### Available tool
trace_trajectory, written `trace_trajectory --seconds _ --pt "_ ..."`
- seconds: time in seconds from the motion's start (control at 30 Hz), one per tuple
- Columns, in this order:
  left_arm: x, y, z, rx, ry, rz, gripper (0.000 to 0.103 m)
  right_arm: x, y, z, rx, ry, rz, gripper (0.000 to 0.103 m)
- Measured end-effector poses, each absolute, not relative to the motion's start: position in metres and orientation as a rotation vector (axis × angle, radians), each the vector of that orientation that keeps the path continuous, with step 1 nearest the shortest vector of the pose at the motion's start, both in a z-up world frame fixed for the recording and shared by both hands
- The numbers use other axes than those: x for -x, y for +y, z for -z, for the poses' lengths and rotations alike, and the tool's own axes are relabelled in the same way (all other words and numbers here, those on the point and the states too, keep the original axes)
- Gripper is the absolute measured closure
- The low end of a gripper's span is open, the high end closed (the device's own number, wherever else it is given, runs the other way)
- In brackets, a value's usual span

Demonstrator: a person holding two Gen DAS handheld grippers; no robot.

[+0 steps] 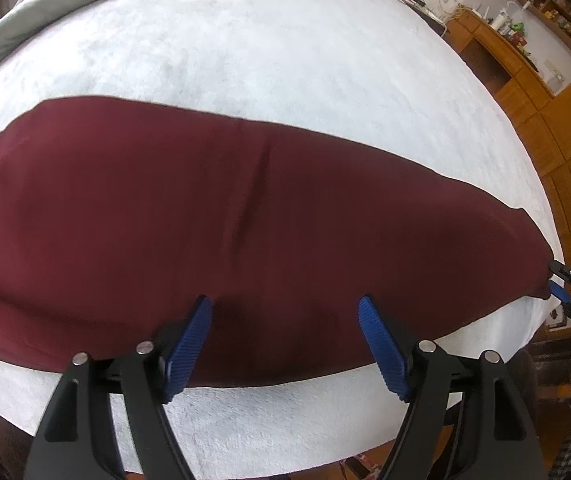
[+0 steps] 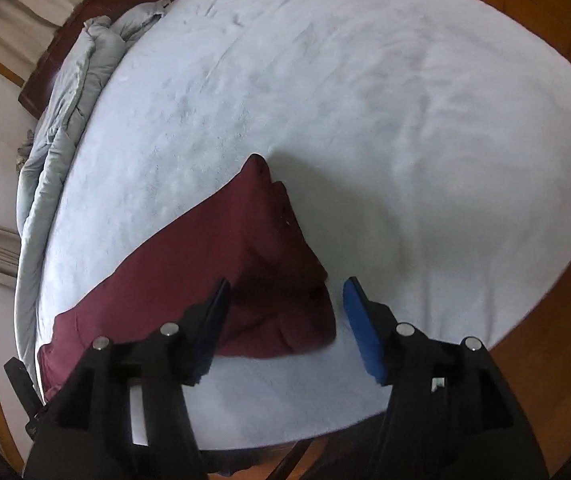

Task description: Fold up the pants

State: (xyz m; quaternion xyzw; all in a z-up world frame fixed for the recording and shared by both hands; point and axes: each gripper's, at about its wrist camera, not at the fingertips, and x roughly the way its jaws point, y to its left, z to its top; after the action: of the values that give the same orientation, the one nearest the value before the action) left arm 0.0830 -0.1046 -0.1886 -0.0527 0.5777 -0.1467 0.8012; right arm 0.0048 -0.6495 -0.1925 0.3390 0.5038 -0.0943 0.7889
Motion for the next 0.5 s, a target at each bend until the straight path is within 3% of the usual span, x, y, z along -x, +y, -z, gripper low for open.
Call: trace_trajectory --seconds 0.13,0.23,0.33,0.43,0.5 --pt "-0.083 -0.108 0.179 0.118 1.213 0.325 0.026 0.007 -0.637 0.191 -0.82 1.081 0.111 0.029" --pt "-0.084 -0.111 0.174 0.118 1.202 0.334 0.024 0.006 -0.628 0.193 -0.825 1.1 0.134 0.029" --pt "-0.084 -0.112 0.17 0.1 1.192 0.336 0.023 0.021 -0.629 0.18 -0.823 1.026 0.221 0.038" --pt "-0.086 -0.109 0.17 0.098 1.188 0.328 0.022 0.032 -0.632 0.154 -0.763 0.91 0.253 0.033" --pt "-0.087 -0.107 0.172 0.11 1.195 0.327 0.022 0.024 -0.63 0.151 -0.803 0.945 0.123 0.029"
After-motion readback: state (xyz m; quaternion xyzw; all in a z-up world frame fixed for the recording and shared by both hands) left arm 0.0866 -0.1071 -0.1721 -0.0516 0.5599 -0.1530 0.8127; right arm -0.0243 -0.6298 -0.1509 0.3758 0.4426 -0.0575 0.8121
